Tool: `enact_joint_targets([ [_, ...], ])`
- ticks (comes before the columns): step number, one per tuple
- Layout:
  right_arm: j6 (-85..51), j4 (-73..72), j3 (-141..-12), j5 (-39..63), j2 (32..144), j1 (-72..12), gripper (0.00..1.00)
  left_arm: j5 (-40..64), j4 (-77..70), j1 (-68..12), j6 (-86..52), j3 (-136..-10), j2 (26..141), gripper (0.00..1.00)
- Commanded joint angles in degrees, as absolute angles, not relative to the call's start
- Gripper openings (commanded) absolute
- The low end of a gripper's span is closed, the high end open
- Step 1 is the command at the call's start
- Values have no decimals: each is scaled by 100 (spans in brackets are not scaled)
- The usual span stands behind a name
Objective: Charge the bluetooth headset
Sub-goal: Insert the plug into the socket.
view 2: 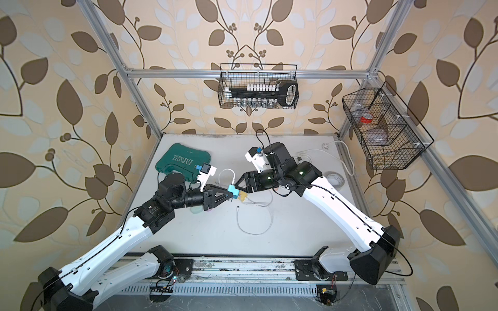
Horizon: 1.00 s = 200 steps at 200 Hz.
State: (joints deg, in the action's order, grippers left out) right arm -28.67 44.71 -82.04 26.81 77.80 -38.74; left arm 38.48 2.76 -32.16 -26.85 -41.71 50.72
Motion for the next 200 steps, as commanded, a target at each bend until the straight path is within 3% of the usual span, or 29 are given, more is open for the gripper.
enact_joint_targets([
  [1,-3211,4892,-8558,2310,7933,-3950,74,3697,184,-3163,-2389,-4425,4932,0],
  [114,-4307,4978,-9263,1659,8591,-4496,74,2801,298,-3202,-2268,-4280,4746,0],
  [200,-4395,5179,-9932,1644,9142,-4691,71,2613,416,-3339,-2143,-4306,4750,0],
])
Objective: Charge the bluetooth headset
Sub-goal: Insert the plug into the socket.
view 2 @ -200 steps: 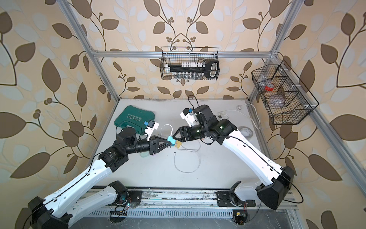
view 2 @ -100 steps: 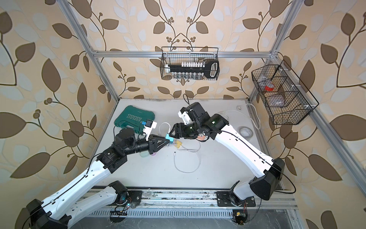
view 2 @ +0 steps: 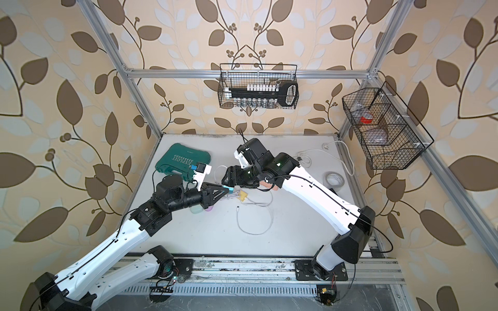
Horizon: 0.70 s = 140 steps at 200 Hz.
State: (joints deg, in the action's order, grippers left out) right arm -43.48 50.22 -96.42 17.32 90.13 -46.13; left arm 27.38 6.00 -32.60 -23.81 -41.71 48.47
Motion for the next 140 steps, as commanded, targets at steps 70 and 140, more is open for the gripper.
enact_joint_targets([
  [70,-4360,5453,-10048,1696,9316,-4746,67,2356,518,-3417,-2050,-4307,4649,0],
  [140,-4386,5399,-10138,1675,9409,-4747,60,2356,549,-3520,-1979,-4335,4650,0],
])
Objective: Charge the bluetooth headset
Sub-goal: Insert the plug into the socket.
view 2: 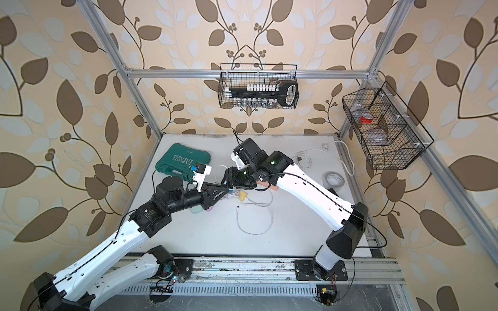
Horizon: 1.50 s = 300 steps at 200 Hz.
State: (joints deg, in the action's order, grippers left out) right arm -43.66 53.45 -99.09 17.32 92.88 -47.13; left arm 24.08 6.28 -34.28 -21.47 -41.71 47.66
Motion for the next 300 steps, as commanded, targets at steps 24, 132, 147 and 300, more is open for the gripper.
enact_joint_targets([
  [24,-4403,5366,-10158,1697,9448,-4748,59,2329,571,-3552,-1958,-4333,4638,0],
  [132,-4351,5123,-9961,1804,9354,-4737,37,2228,648,-3586,-1942,-4368,4649,11],
  [147,-4297,5057,-9914,1714,9302,-4740,37,2160,681,-3593,-1959,-4377,4641,45],
  [300,-3525,3269,-8426,-1992,9739,-4312,37,386,2389,-3591,-2969,-4215,3779,79],
])
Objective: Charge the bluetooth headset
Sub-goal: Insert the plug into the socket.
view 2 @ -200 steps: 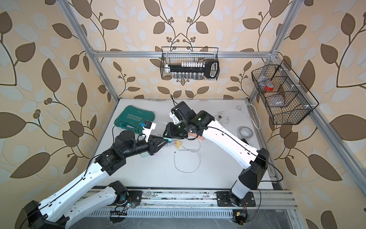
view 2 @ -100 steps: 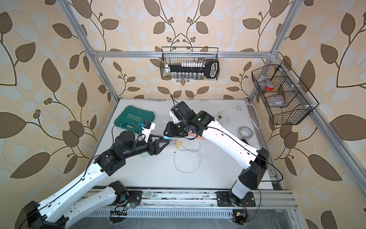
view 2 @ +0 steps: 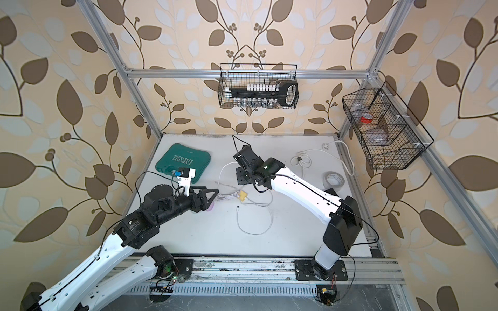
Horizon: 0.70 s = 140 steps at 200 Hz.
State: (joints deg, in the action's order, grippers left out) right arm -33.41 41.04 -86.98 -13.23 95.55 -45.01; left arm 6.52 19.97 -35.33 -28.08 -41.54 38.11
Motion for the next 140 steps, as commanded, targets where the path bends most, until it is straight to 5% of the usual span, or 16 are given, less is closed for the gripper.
enact_joint_targets([
  [1,-3538,3251,-8418,-2011,9743,-4296,37,386,2403,-3588,-2965,-4217,3779,79],
  [140,-4816,2521,-7806,-3103,10446,-3577,36,197,2985,-3579,-2786,-4390,3806,82],
])
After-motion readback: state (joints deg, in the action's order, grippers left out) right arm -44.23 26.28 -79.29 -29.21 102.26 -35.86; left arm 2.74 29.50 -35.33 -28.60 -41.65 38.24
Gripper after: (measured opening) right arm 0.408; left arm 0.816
